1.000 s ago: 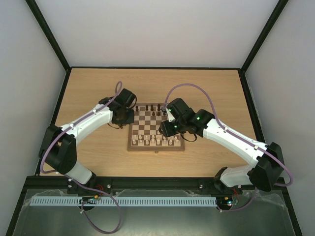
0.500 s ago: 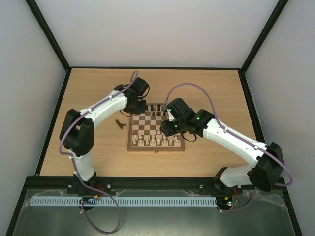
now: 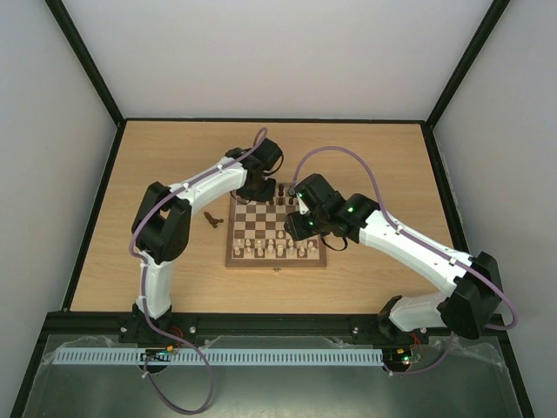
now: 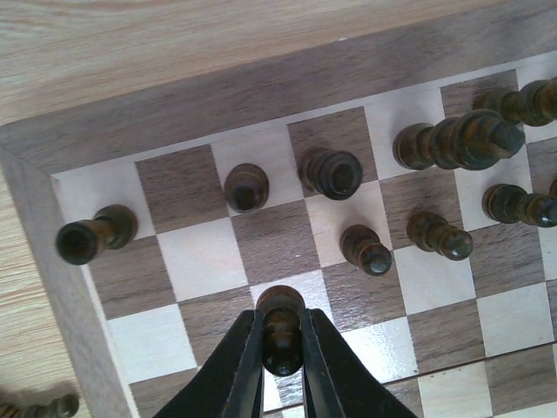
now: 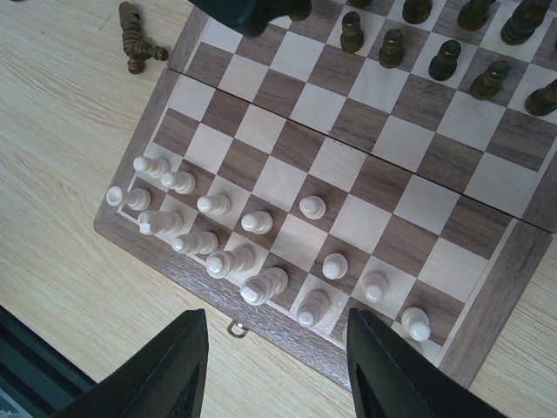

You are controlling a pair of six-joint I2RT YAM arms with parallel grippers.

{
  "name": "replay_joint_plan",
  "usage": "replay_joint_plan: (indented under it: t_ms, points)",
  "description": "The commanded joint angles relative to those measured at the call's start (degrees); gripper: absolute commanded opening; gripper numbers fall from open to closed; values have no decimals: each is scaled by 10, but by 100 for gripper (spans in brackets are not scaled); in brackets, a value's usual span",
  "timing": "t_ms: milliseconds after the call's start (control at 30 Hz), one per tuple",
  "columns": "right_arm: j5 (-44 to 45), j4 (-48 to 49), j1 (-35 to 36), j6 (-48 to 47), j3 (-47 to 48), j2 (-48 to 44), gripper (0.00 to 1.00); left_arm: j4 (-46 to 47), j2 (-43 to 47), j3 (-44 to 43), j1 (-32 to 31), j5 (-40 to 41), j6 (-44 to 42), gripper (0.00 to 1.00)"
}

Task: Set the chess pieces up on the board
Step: Place the chess piece on the chessboard.

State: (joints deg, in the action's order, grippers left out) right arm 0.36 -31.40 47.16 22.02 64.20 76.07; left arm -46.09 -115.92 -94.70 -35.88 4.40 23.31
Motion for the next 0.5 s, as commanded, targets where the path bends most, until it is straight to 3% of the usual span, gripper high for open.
replay_joint_plan:
  t_ms: [0, 467]
  points:
    - [4, -14, -2, -5, 2, 2, 45, -13, -20, -20, -4, -5, -7, 13]
    - [-2, -12, -2, -5, -3, 0, 45, 0, -51, -26, -7, 2, -2, 14]
